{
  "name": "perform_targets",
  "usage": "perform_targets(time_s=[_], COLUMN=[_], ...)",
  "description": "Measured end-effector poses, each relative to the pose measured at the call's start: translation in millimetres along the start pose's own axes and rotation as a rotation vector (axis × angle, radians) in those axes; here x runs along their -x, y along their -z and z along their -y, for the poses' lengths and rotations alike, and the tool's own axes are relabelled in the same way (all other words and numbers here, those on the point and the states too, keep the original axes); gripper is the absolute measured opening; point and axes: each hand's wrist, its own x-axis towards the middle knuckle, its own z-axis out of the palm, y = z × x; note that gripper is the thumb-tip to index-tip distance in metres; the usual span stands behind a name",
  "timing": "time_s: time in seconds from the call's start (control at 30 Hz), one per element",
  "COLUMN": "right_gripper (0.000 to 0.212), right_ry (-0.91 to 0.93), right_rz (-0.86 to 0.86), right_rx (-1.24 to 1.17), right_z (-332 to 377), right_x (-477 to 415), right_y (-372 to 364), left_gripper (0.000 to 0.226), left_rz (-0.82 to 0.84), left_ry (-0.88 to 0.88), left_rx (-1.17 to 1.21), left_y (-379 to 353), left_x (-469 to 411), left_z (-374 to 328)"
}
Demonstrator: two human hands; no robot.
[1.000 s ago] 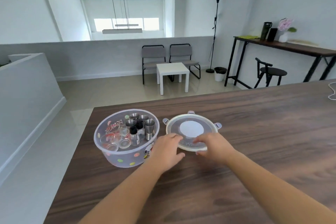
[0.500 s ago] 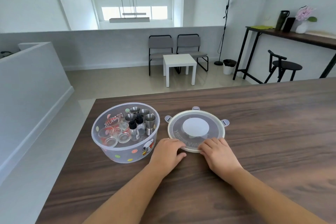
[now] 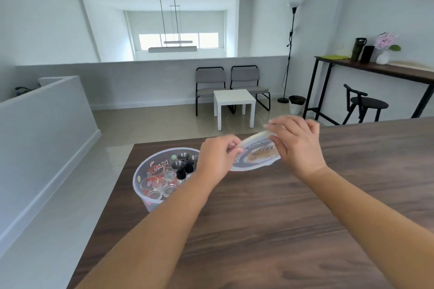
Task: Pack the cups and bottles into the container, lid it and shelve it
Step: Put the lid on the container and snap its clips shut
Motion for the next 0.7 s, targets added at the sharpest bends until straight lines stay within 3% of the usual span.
perform_targets(time_s=[0.17, 0.3, 0.43, 0.53, 0.63, 0.7], right_gripper=[0.068, 0.081, 0.063, 0.046, 0.052, 0.043], right_ry=[-0.202, -0.446, -0.696, -0.709, -0.759, -0.853], right_rz=[0.095, 0.168, 0.307, 0.347, 0.509, 0.611], right_rx=[-0.177, -0.395, -0.753, -0.763, -0.674, -0.752], right_z=[18, 33, 63, 85, 97, 101], right_x=[-27, -28, -39, -46, -43, -38], right_y=[-8, -27, -44, -60, -76, -87], left_gripper=[0.014, 0.010, 0.010, 0.006, 0.005, 0.004], left_rz=[-0.082, -0.159, -0.198, -0.175, -0.152, -0.171], left_ry=[0.235, 0.452, 0.616, 0.684, 0.760, 0.829], left_rx=[0.342, 0.612, 0.732, 0.770, 0.774, 0.811], left_y=[62, 114, 150, 160, 161, 160], left_x=[-5, 4, 24, 41, 55, 61], left_z=[12, 37, 68, 83, 97, 107])
